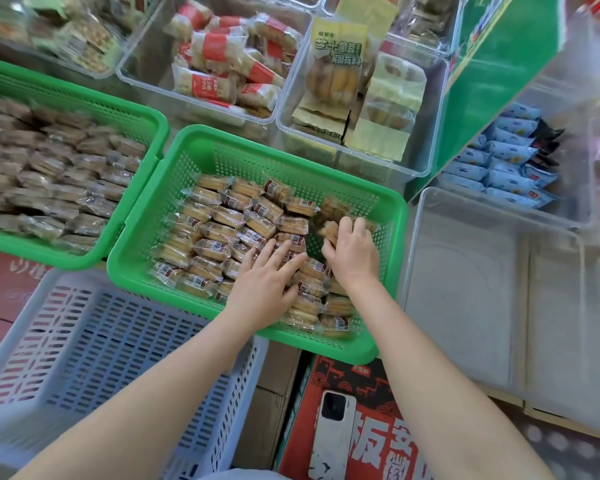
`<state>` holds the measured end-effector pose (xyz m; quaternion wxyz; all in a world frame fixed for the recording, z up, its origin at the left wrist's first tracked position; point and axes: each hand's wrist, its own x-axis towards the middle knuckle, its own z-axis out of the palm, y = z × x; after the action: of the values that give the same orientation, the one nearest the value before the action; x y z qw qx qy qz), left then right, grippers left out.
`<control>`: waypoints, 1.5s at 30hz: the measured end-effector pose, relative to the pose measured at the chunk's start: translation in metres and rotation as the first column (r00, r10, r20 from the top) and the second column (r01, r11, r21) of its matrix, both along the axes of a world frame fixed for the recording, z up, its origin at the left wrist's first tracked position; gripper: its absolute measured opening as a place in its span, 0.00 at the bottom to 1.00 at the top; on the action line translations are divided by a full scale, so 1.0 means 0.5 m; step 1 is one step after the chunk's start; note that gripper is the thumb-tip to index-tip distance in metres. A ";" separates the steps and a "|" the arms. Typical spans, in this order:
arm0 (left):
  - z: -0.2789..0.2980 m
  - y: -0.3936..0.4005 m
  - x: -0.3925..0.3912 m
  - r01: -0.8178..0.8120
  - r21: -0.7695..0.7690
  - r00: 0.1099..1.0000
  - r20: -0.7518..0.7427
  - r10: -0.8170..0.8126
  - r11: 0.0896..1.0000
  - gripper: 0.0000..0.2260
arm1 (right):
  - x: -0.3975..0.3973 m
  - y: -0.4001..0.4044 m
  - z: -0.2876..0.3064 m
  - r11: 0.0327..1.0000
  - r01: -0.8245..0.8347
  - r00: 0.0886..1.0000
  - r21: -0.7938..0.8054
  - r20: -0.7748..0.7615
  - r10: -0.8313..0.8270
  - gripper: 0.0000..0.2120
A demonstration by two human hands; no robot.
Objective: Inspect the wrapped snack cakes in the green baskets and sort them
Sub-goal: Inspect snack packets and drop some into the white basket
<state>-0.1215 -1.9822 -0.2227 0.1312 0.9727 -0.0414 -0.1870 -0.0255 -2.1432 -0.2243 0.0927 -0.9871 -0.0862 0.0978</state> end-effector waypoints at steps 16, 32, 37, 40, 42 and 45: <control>-0.027 -0.003 0.111 0.098 0.070 0.995 0.005 -0.098 0.993 0.29 | 0.019 -0.007 0.033 0.868 0.384 0.923 0.315 -0.155 -0.352 0.16; 0.179 -0.014 -0.014 -0.697 -0.704 0.689 -0.710 0.145 -0.136 0.15 | -0.208 -0.059 0.219 0.243 0.579 0.812 0.778 -0.578 -0.084 0.19; 0.213 -0.006 -0.106 -0.660 -0.611 0.657 -0.752 0.059 -0.438 0.12 | -0.265 -0.016 0.246 0.249 0.596 0.803 0.764 -0.576 -0.156 0.16; 0.228 -0.001 -0.142 -0.636 -0.606 0.656 -0.751 0.079 -0.478 0.14 | -0.298 -0.009 0.247 0.403 0.515 0.857 0.757 -0.439 -0.269 0.15; 0.239 0.000 -0.162 -0.616 -0.649 0.659 -0.735 0.161 -0.447 0.14 | -0.322 -0.009 0.246 0.531 0.410 0.911 0.742 -0.303 -0.280 0.19; 0.252 0.002 -0.192 -0.608 -0.709 0.647 -0.703 0.294 -0.359 0.08 | -0.355 -0.016 0.243 0.664 0.256 0.946 0.702 -0.040 -0.322 0.26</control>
<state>-0.2175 -1.9810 -0.0964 0.8512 0.4427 0.2515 -0.1273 -0.2032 -2.1510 -0.1030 0.4691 -0.8824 0.0370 -0.0015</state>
